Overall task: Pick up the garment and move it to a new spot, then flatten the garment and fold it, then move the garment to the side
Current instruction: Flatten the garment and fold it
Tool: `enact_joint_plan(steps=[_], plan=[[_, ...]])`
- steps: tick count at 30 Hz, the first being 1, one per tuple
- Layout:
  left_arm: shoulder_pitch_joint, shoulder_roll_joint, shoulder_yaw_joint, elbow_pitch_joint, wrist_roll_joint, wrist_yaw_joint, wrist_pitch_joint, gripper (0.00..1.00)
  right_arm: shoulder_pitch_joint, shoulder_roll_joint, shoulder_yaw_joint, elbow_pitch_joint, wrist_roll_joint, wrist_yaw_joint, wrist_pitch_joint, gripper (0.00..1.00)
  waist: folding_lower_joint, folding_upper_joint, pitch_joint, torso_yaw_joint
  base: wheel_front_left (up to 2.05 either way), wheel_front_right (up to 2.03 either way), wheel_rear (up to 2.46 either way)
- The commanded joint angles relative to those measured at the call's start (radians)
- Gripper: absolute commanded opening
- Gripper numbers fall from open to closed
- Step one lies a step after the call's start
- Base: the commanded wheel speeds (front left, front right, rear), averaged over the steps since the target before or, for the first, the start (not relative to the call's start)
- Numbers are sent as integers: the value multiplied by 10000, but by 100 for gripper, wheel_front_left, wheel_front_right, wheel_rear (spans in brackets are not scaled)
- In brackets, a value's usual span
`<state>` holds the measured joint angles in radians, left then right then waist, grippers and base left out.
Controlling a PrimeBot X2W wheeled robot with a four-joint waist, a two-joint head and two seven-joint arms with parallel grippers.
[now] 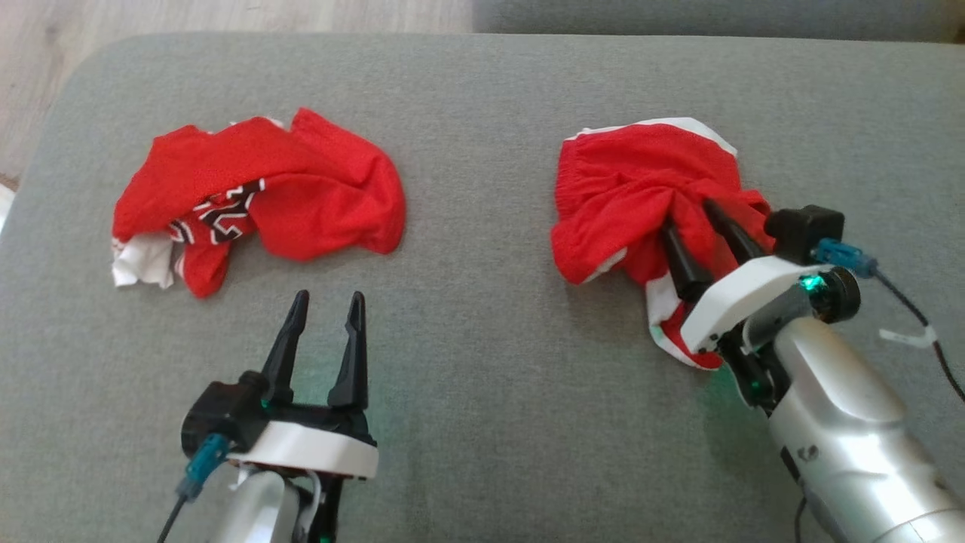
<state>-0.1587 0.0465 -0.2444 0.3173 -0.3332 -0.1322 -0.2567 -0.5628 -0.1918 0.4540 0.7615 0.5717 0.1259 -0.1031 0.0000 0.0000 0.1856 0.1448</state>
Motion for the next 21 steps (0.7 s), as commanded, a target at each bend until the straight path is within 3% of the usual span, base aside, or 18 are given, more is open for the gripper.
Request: enact_joint_plan(steps=[1, 9, 21], plan=[[-274, 38, 382, -262, 54, 16, -51, 100, -228, 85, 210, -147, -276, 48, -370, 100, 0, 0, -45, -111, 0, 0, 0], [-156, 37, 589, -394, 82, 16, -51, 100, 209, 84, 111, -717, -1282, 48, -1341, 100, 0, 0, -394, -925, 0, 0, 0], [-84, 37, 829, -582, 113, 16, -51, 100, 2725, 492, -2371, -3369, -2560, 48, -1538, 100, 0, 0, -646, -1820, 0, 0, 0]])
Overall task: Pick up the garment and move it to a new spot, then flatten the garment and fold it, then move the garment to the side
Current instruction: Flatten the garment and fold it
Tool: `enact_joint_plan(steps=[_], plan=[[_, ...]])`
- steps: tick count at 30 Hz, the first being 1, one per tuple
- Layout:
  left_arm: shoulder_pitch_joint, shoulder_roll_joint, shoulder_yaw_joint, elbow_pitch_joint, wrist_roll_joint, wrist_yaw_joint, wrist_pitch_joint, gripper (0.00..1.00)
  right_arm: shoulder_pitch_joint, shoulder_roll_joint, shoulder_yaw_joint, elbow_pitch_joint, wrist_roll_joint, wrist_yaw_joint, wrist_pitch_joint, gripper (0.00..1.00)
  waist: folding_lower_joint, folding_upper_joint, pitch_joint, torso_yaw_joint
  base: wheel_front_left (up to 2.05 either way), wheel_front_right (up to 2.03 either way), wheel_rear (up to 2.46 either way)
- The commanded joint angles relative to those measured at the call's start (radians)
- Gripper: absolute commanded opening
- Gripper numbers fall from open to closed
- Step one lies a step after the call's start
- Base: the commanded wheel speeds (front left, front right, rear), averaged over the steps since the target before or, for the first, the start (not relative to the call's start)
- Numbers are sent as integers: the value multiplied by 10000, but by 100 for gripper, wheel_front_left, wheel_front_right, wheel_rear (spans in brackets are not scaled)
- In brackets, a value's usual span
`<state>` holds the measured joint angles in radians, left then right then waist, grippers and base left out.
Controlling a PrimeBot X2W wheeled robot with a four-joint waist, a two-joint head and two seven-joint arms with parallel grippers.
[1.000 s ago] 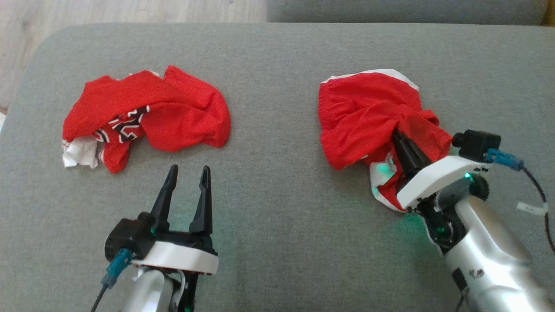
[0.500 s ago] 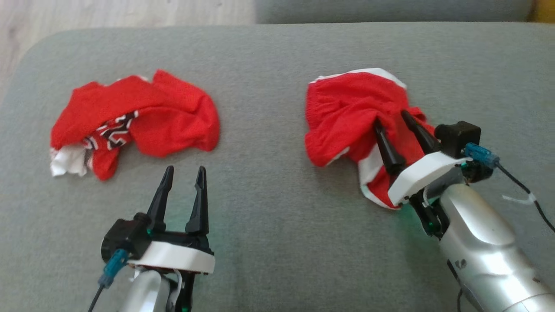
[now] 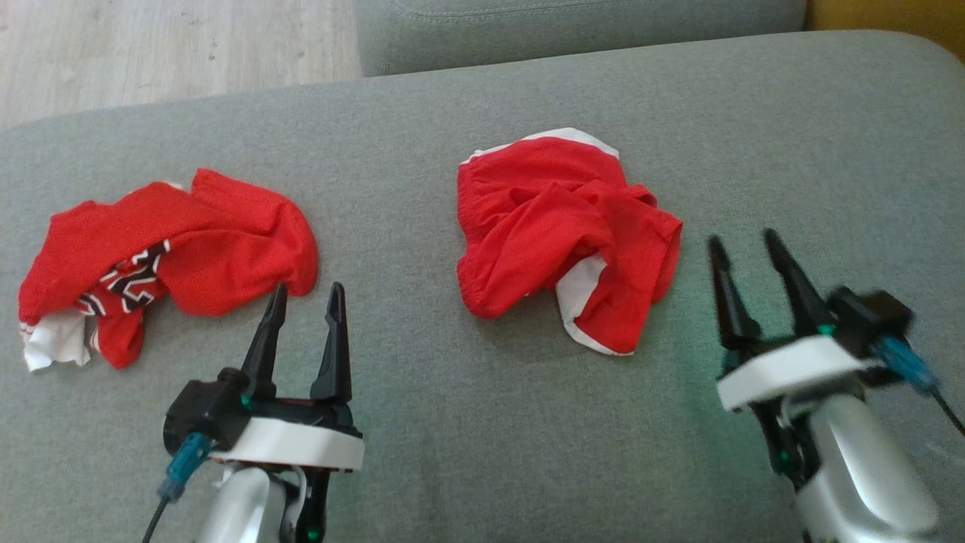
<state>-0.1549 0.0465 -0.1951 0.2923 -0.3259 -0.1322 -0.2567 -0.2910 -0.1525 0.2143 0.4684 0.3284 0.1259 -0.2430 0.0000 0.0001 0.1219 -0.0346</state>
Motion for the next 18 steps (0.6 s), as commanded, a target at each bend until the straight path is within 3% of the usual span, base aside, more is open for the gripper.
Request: enact_joint_plan(steps=[1, 2, 9, 18], plan=[[-138, 37, 330, -344, 34, 16, -51, 100, 272, 189, -253, -672, -214, 48, -148, 100, 0, -1, -13, -36, 0, 0, 0], [-158, 37, 293, -371, 8, 16, -51, 100, 820, 377, -675, -1057, -395, 48, -163, 100, 0, -1, -25, -42, 0, 0, 0], [-154, 37, 215, -391, -57, 15, -51, 100, 1776, 783, -997, -1621, -761, 48, -181, 100, 0, -1, -48, -8, 0, 0, 0], [-212, 37, 107, -387, -59, 15, -51, 100, 1939, 816, 98, -1534, -614, 48, 113, 100, 0, -1, 67, 259, 0, 0, 0]])
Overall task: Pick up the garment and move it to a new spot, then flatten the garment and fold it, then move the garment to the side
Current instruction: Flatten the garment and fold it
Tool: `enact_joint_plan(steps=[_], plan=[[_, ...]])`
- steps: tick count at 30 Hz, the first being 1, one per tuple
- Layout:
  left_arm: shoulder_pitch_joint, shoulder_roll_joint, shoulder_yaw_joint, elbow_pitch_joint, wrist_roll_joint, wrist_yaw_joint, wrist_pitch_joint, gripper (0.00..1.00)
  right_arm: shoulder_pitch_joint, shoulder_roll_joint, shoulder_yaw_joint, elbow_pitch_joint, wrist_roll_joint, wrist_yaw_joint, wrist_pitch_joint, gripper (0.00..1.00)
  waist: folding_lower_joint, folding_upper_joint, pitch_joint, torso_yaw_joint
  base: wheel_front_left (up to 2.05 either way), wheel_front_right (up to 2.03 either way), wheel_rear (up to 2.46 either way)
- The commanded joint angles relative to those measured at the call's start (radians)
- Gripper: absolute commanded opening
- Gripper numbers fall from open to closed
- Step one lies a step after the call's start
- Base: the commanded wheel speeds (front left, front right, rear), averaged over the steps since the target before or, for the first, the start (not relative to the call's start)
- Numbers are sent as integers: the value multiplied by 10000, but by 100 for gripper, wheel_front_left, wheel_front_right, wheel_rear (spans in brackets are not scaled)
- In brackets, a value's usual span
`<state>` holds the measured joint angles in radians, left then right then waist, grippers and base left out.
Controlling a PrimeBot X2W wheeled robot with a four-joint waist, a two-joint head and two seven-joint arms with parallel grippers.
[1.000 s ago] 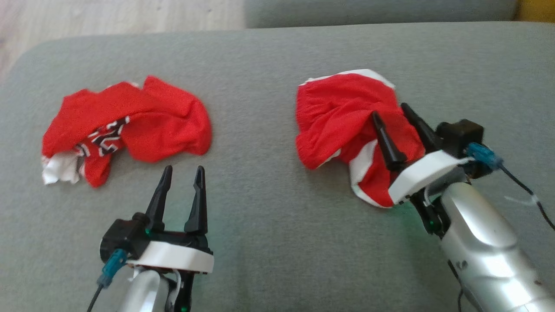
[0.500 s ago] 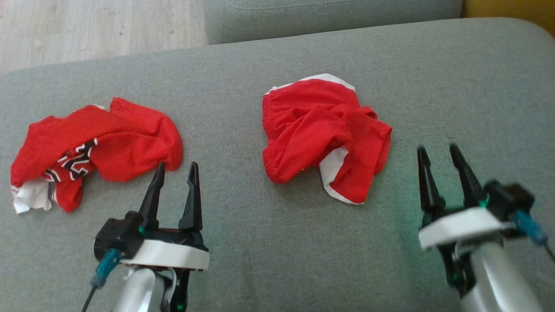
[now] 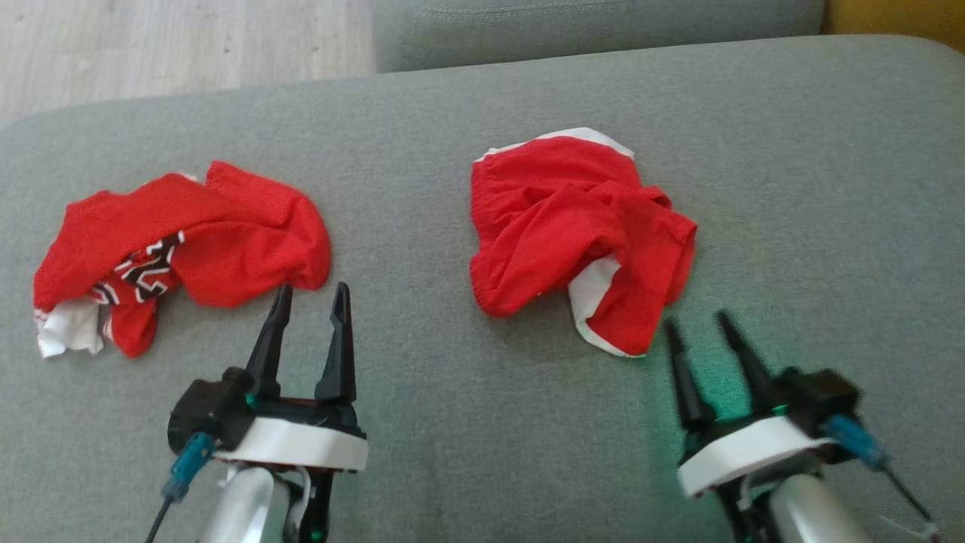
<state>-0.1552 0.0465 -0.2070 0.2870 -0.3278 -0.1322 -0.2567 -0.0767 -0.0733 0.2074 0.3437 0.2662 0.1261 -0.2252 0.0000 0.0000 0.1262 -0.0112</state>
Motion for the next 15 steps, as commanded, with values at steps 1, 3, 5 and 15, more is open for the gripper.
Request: enact_joint_plan(steps=[1, 3, 5, 15], plan=[[-216, 37, 206, -330, -43, 15, -51, 100, -213, -57, 380, -194, 42, 46, 67, 100, 0, 0, 43, 64, 0, 0, 0], [-228, 37, 184, -314, -46, 15, -51, 100, -268, -257, 753, 39, -3, 46, 308, 100, 0, 0, 104, 146, 0, 0, 0], [-245, 37, 168, -290, -55, 15, -51, 100, -376, -409, 1078, 306, -87, 46, 488, 100, 0, 0, 159, 235, 0, 0, 0], [-354, 37, 40, -202, -122, 15, -51, 100, -1188, -296, 1641, 1872, -403, 46, 435, 100, 0, 0, 356, 607, 0, 0, 0]])
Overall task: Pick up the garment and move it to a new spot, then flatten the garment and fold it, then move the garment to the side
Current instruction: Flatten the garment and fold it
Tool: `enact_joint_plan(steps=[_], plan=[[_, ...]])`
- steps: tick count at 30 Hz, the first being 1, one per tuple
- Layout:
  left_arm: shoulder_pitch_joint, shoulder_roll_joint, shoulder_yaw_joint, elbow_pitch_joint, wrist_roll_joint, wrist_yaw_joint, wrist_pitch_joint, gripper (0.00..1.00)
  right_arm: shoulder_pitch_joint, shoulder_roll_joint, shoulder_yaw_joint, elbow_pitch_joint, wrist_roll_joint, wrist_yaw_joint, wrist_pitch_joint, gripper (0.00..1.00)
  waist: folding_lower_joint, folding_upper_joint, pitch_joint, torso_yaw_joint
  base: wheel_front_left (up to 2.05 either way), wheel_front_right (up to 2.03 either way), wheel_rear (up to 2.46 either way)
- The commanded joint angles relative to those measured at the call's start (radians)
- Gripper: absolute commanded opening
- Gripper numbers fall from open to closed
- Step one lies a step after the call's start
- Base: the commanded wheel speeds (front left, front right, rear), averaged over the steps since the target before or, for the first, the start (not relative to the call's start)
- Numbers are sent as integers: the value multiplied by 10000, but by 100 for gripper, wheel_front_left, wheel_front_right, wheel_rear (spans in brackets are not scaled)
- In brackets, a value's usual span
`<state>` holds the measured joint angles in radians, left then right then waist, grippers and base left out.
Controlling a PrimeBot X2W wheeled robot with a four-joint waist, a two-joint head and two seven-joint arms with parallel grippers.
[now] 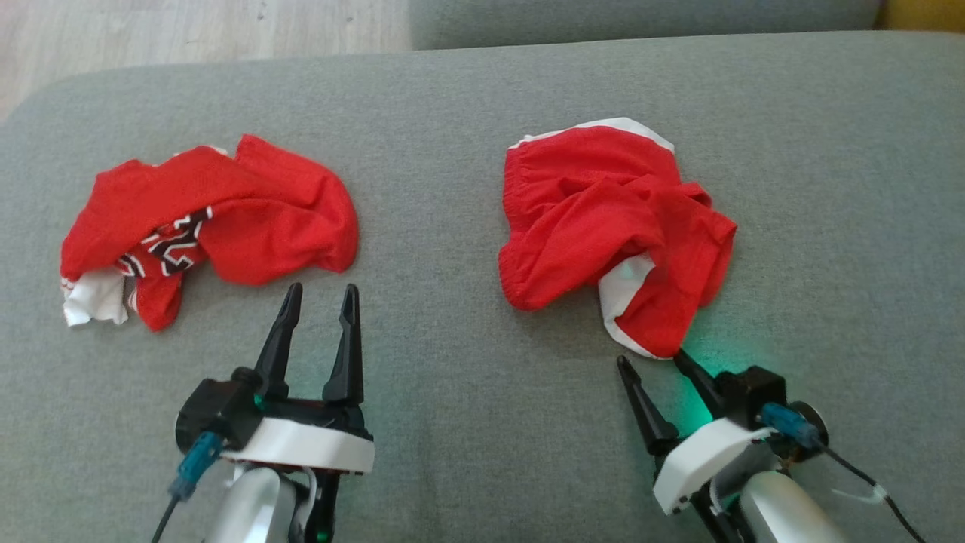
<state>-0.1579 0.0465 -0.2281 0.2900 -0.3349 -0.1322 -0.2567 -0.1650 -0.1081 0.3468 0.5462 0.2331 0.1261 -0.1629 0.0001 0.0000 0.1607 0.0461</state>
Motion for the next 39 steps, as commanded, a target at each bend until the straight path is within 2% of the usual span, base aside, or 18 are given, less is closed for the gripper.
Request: enact_joint_plan(steps=[1, 2, 3, 4, 8, 14, 15, 20, 24, 25, 26, 32, 35, 39], plan=[[-323, 37, 251, -224, -60, 15, -51, 100, -364, 76, 273, -40, -78, 46, -244, 100, -1, 0, 15, 49, 0, 0, 0], [-314, 37, 261, -213, -64, 15, -51, 100, -413, 99, 295, 62, -76, 46, -296, 94, -1, 0, 16, 58, 0, 0, 0], [-301, 37, 277, -198, -59, 15, -51, 100, -461, 122, 310, 142, -53, 46, -352, 7, -1, 0, 14, 58, 0, 0, 0], [-289, 37, 296, -182, -48, 15, -51, 100, -510, 133, 282, 200, -27, 46, -420, 0, -1, 0, 9, 48, 0, 0, 0], [-231, 37, 387, -152, 6, 15, -51, 100, -580, 14, -414, 350, 0, 46, -632, 0, -1, 0, -53, -52, 0, 0, 0], [-167, 37, 470, -174, 50, 15, -51, 100, -510, -532, -2139, 236, -256, 46, -582, 0, -1, 0, -148, -333, 0, 0, 0], [-167, 37, 470, -174, 50, 15, -51, 100, -510, -532, -2139, 236, -256, 46, -582, 0, -1, 0, -148, -333, 0, 0, 0], [-176, 37, 403, -191, 26, 15, -51, 100, -461, -982, -3565, 84, -807, 46, 92, 0, -1, 0, -131, -461, 0, 0, 0], [-232, 37, 315, -194, -5, 15, -51, 100, -483, -896, -4632, 13, -1515, 46, 659, 2, -1, 0, -80, -460, 0, 0, 0], [-242, 37, 293, -189, -15, 15, -51, 100, -510, -785, -4919, -50, -1715, 46, 690, 96, -1, 0, -76, -447, 0, 0, 0], [-248, 37, 271, -181, -22, 15, -51, 100, -540, -644, -5188, -129, -1915, 46, 678, 100, -1, 0, -78, -431, 0, 0, 0], [-246, 37, 275, -129, -24, 15, -51, 100, -561, 186, -5600, -1138, -2798, 46, -168, 100, -1, 0, -130, -352, 0, 0, 0], [-223, 37, 326, -146, -13, 15, -51, 100, -428, 435, -5029, -1754, -2536, 46, -612, 100, -1, 0, -215, -331, 0, 0, 0], [-163, 37, 354, -248, -19, 15, -51, 100, -23, 544, -3576, -2519, -1660, 46, -889, 100, -1, 0, -331, -316, 0, 0, 0]])
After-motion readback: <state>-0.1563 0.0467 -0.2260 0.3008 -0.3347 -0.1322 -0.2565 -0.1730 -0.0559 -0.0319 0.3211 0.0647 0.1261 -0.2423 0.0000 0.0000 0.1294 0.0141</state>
